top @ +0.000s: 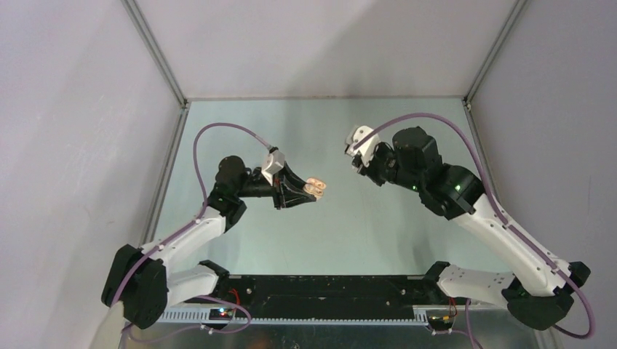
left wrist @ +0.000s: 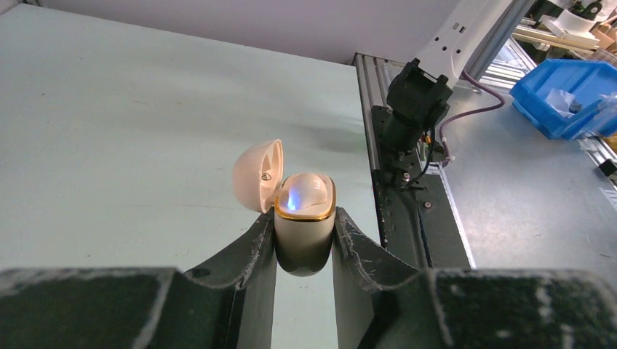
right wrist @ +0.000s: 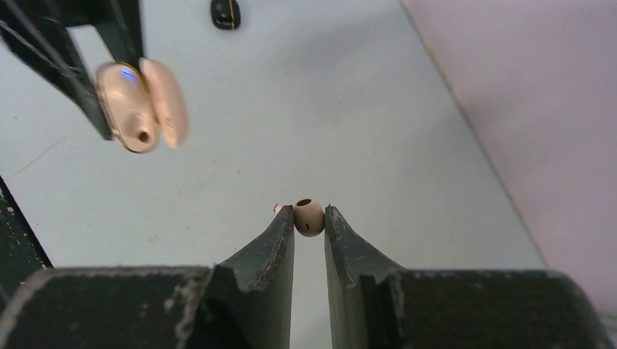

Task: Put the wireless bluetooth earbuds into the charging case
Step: Place the earbud in the charging case.

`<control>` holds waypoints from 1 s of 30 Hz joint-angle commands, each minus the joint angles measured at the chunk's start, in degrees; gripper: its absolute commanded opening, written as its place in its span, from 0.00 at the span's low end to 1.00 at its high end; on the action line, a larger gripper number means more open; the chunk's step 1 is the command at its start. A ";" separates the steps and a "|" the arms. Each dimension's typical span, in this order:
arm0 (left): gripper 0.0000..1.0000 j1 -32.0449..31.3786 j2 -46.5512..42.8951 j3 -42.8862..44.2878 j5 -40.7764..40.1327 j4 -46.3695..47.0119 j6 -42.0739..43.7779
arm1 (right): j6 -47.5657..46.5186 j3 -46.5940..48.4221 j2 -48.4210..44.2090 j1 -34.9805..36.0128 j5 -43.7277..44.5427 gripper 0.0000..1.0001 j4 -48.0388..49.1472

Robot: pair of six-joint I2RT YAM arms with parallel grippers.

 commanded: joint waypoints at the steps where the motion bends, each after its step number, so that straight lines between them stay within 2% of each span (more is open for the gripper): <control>1: 0.10 -0.27 0.71 1.04 -0.35 0.72 1.57 | -2.73 -0.28 -1.27 6.90 7.40 0.23 4.34; 9: 0.10 -0.27 1.10 1.15 0.04 0.57 1.44 | -6.16 -0.63 1.50 17.47 9.05 0.23 4.70; 14: 0.09 -0.20 1.12 1.26 0.43 0.49 1.36 | -8.29 -1.86 4.36 22.89 13.96 0.23 6.45; 30: 0.09 -0.18 1.28 1.55 1.74 1.27 -0.27 | -11.99 -4.60 7.97 28.35 24.44 0.22 12.82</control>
